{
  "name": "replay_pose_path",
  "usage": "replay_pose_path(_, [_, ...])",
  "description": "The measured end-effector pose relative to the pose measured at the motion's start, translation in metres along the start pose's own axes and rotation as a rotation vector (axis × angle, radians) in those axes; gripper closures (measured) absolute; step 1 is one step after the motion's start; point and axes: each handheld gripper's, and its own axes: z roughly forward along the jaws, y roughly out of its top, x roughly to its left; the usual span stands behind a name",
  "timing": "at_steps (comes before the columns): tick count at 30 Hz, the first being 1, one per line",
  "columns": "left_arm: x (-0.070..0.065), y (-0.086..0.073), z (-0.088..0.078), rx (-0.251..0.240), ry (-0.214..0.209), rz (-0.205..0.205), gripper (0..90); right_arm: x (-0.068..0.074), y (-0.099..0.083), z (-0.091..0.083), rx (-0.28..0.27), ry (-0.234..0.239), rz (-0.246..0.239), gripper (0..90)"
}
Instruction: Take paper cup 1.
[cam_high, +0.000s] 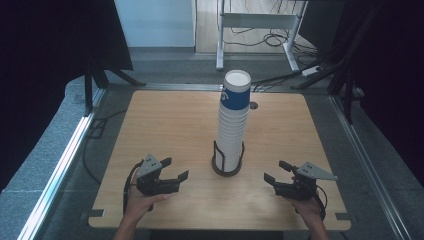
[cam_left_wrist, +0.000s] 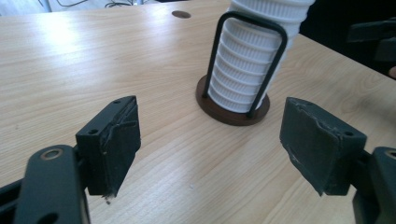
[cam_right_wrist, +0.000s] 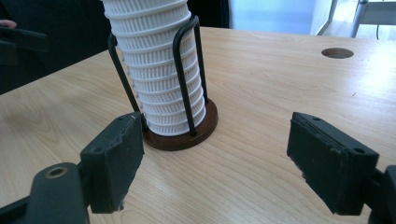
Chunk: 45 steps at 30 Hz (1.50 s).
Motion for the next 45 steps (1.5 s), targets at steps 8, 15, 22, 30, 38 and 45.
replay_pose_path(8, [0.001, -0.001, -0.003, 0.001, -0.045, 0.008, 18.4, -0.005, 0.002, -0.003, 0.004, -0.010, -0.014, 19.8])
replay_pose_path(15, [-0.003, 0.003, -0.018, -0.030, -0.035, 0.029, 18.4, 0.003, 0.007, 0.000, 0.019, -0.007, -0.054, 20.6])
replay_pose_path(22, [0.001, 0.004, -0.015, -0.015, 0.024, -0.002, 17.5, 0.000, 0.010, -0.002, 0.006, 0.042, -0.039, 21.0])
replay_pose_path(30, [-0.007, 0.013, -0.009, -0.035, -0.015, 0.033, 15.1, -0.005, 0.009, -0.003, 0.007, 0.044, -0.032, 21.3])
replay_pose_path(38, [-0.018, 0.049, 0.000, -0.066, -0.077, 0.047, 15.2, -0.003, 0.008, -0.005, 0.012, 0.042, -0.033, 21.2])
replay_pose_path(45, [-0.023, 0.067, 0.008, -0.067, -0.104, 0.080, 15.2, -0.002, 0.008, -0.005, 0.018, 0.044, -0.046, 21.1])
